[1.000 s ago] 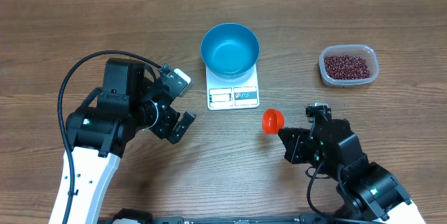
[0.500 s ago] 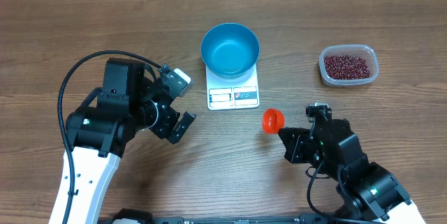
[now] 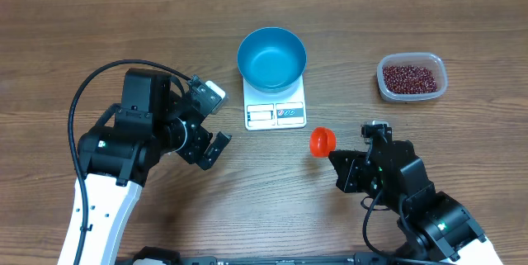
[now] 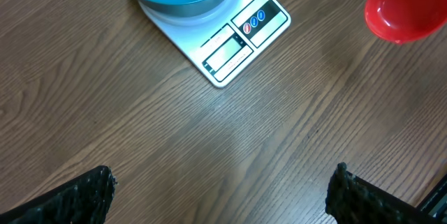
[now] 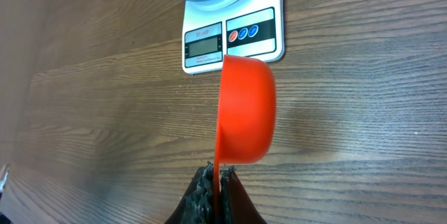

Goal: Scoop item into bowl and weigh 150g on scale

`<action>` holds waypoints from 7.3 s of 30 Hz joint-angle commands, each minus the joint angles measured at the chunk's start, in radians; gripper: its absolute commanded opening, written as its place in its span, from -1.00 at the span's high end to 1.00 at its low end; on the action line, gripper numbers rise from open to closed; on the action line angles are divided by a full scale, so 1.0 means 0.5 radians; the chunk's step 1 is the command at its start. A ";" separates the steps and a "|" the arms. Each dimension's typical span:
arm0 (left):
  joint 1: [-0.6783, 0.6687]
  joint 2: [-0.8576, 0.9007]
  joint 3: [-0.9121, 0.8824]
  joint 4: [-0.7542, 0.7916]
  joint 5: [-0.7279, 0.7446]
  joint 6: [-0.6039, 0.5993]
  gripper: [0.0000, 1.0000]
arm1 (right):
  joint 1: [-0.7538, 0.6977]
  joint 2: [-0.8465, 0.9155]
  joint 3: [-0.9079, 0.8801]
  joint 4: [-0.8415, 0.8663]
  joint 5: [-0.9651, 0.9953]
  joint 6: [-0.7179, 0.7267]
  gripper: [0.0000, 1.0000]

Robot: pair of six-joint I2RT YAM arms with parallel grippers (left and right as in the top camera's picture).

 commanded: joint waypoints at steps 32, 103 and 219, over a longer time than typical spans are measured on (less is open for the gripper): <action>-0.018 0.213 -0.007 0.069 0.004 0.006 -0.99 | -0.006 -0.007 0.067 0.051 0.020 -0.024 0.92; -1.096 1.160 -0.008 1.151 -1.263 -1.463 0.92 | -0.006 -0.007 0.067 0.397 0.962 -0.031 0.92; -1.021 1.624 -0.008 1.437 -1.107 -0.760 0.91 | -0.006 0.038 0.067 0.412 0.962 -0.031 0.92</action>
